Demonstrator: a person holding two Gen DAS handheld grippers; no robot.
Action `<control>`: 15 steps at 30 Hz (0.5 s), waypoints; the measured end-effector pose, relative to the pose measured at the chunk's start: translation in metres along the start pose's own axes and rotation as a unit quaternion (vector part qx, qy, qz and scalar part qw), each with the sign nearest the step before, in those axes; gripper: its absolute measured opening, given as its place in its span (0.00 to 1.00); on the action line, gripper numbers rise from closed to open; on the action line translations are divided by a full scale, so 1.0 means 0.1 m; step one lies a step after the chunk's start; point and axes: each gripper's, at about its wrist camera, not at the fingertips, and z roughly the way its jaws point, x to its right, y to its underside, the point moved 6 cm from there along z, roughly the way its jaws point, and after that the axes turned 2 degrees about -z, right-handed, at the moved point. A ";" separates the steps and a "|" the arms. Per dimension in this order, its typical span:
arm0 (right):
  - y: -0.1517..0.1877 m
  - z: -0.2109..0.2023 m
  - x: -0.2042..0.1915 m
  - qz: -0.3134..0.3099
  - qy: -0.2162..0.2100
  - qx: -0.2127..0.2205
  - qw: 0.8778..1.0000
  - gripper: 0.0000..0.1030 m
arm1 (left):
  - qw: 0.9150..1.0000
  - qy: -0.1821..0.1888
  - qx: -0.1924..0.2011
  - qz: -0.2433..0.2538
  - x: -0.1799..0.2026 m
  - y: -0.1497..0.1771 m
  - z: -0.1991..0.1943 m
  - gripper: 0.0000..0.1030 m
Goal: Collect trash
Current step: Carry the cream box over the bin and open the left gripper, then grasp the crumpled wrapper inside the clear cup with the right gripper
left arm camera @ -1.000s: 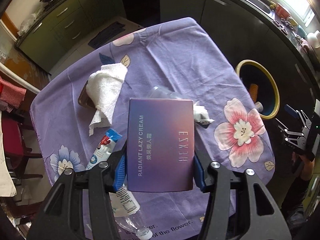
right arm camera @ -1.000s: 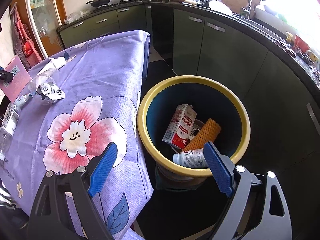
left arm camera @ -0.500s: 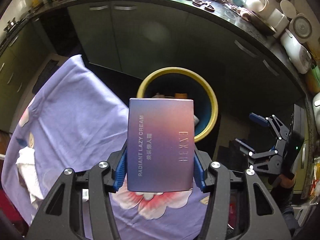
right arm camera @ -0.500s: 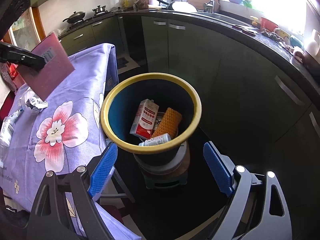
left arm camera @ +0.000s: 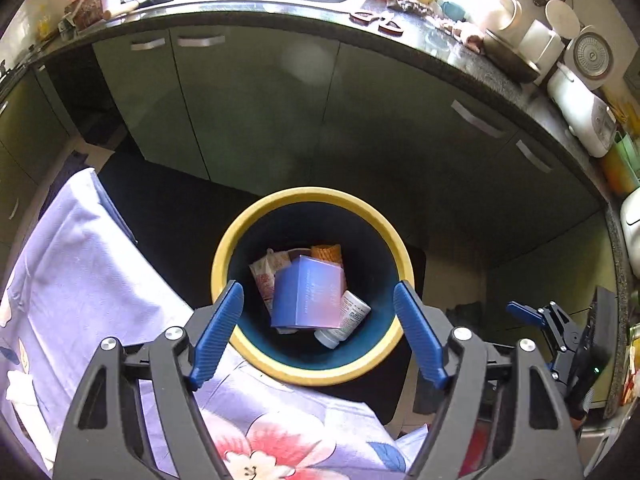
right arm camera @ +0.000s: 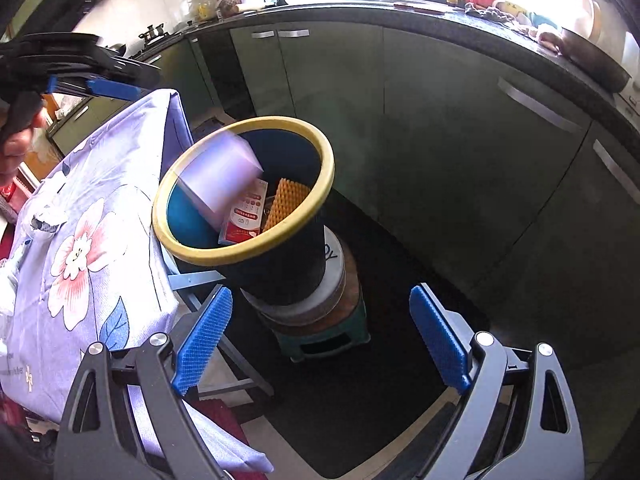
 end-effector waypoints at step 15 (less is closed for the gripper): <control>-0.25 0.03 -0.97 -0.097 -0.069 0.018 0.993 0.87 | 0.973 -0.006 0.218 -0.082 -0.82 1.54 -2.05 0.88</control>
